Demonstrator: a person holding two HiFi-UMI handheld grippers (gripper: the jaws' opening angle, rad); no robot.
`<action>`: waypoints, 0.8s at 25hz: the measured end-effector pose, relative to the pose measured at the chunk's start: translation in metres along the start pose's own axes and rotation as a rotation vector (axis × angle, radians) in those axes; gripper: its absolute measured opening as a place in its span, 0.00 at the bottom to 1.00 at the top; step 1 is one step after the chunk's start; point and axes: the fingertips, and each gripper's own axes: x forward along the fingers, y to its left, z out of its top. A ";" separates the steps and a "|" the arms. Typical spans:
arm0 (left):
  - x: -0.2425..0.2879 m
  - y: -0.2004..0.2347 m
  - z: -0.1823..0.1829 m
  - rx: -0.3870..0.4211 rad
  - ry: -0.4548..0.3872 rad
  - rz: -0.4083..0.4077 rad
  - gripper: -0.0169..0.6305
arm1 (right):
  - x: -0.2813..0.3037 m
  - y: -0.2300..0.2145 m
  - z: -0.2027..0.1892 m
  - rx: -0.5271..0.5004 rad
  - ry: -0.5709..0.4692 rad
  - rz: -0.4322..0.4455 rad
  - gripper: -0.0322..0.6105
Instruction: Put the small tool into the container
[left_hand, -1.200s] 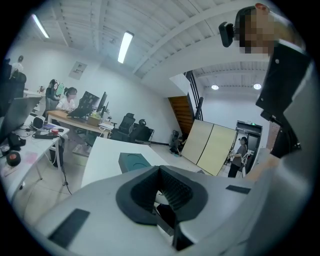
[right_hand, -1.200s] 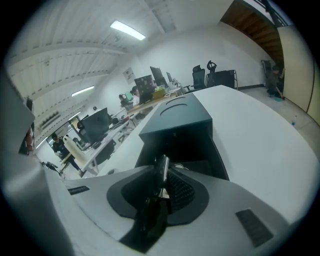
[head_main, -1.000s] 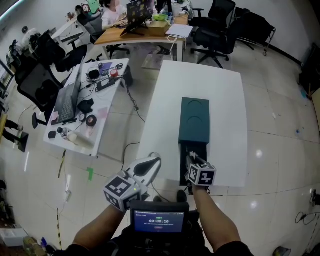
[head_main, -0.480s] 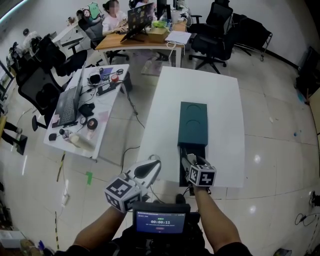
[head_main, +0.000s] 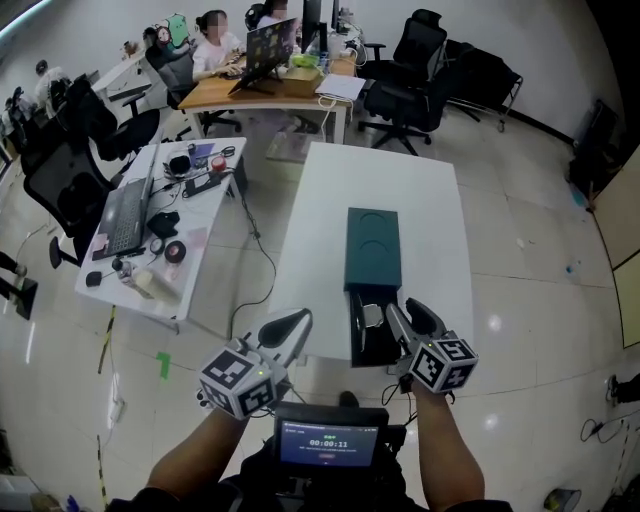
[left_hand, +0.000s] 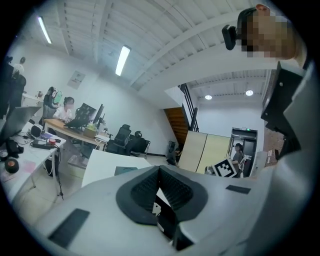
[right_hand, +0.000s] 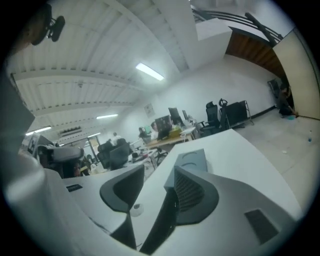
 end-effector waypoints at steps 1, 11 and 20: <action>-0.004 0.000 0.002 0.000 -0.011 -0.006 0.05 | -0.012 0.006 0.012 -0.003 -0.037 0.013 0.35; -0.033 -0.034 -0.004 0.012 -0.077 -0.122 0.05 | -0.137 0.056 0.068 -0.118 -0.237 -0.019 0.08; -0.066 -0.119 0.003 0.029 -0.121 -0.119 0.05 | -0.257 0.077 0.088 -0.193 -0.313 -0.009 0.08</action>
